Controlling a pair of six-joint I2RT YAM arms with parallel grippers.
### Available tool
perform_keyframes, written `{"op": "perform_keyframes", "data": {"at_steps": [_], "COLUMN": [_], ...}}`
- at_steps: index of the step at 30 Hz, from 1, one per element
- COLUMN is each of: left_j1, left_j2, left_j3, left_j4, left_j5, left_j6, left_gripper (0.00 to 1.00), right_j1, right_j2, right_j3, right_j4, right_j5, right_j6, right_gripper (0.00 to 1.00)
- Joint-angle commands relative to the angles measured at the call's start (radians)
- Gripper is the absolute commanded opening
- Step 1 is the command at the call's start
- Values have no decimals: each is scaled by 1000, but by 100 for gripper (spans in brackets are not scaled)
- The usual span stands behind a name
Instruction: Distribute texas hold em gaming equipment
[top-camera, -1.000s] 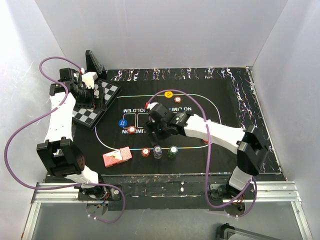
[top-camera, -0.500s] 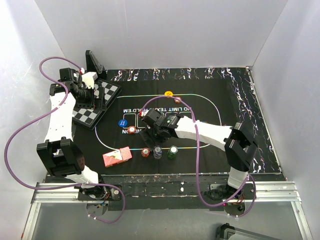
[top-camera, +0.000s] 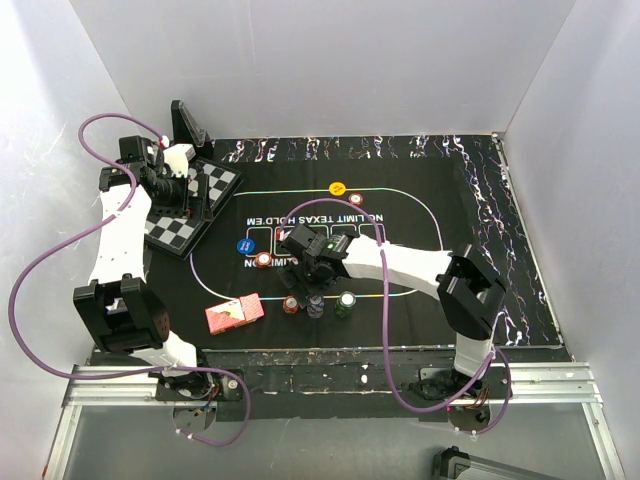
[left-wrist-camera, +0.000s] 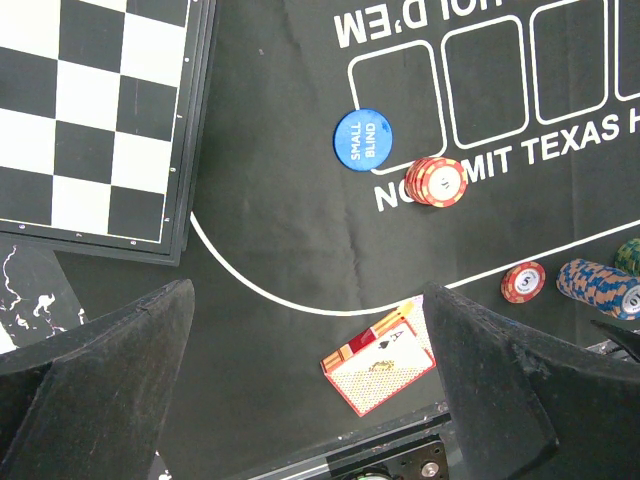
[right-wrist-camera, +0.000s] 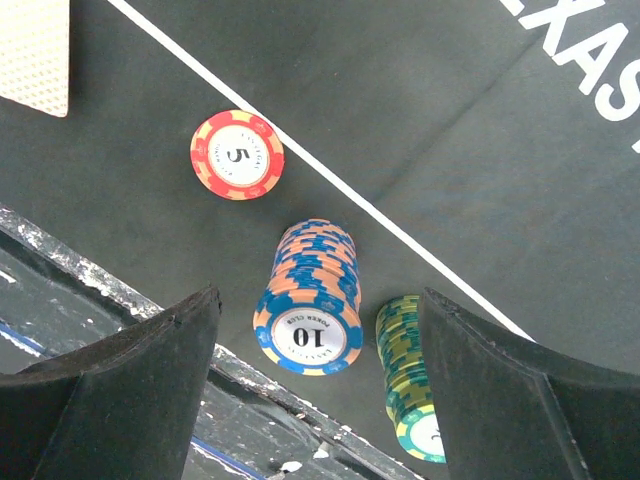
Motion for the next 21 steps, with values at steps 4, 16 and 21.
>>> {"op": "perform_keyframes", "data": {"at_steps": [4,16,21], "left_j1": [10,7,8], "left_j2": [-25,-24,-22], "left_j3": [21,21,22], "left_j4": [9,12,11], "left_j5": [3,1,1], "left_j6": [-1,-2,-2], "left_gripper": [100,100,100], "right_j1": [9,10,9], "right_j2": [14,37,36], "right_j3": [10,13,10], "right_j4": [-3,-13,-7], "right_j5": [-39,-59,-62], "right_j6": [-6,-7,-6], "right_gripper": [83,69,67]}}
